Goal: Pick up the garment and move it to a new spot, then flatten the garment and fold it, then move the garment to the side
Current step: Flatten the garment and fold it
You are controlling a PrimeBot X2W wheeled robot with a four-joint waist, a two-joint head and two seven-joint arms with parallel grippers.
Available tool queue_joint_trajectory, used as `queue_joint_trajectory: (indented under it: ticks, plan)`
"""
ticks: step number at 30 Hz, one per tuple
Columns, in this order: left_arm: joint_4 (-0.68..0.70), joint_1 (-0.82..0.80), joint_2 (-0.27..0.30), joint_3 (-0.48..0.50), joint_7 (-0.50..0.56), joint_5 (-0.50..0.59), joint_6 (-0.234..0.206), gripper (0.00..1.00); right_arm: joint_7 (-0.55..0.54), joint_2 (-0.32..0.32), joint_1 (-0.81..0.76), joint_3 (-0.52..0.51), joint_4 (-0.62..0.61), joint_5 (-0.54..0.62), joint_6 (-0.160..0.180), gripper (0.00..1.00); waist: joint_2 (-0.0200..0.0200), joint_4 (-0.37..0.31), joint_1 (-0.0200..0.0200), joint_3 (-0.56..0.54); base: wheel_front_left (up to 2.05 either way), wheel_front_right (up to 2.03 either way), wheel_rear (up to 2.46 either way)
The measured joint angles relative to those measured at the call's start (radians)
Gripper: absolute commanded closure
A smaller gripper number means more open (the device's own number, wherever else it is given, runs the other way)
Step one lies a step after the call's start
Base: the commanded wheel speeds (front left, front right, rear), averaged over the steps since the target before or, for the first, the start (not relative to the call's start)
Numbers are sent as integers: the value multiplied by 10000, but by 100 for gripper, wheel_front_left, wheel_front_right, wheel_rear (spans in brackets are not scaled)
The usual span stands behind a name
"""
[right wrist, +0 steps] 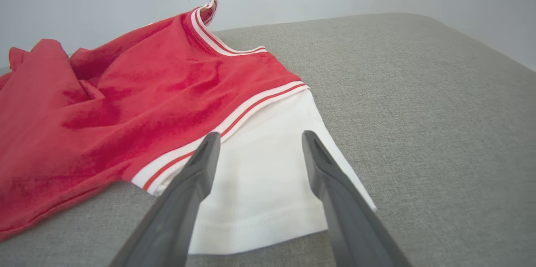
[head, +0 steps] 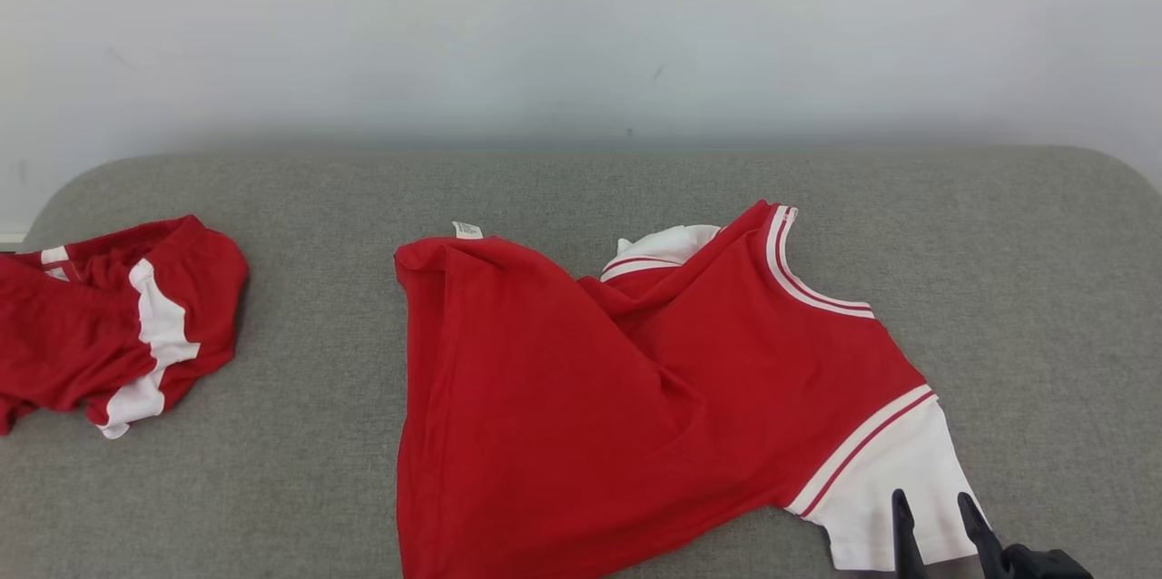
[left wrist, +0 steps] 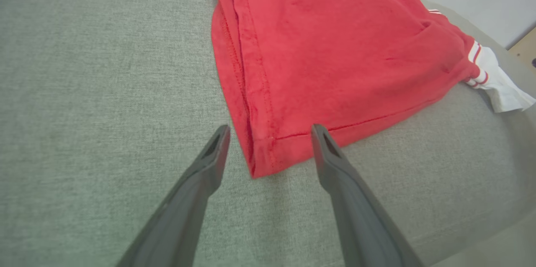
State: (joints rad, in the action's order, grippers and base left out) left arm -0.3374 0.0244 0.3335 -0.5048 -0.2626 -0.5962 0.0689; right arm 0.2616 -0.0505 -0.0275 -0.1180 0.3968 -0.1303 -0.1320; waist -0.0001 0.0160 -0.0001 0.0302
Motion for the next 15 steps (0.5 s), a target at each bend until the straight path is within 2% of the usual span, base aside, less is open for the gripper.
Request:
queue_joint_trajectory:
  ticks: [7,15]
  plan:
    - [-571,-48,-178,-182,0,349,109,0,0,-58,33,-546,430,775,0,0,1,-27,1,-13,0,0,0]
    - [-1243,-490,-418,-316,13,330,290,0,2,-244,551,-920,1269,1005,0,0,1,-41,2,122,0,0,0]
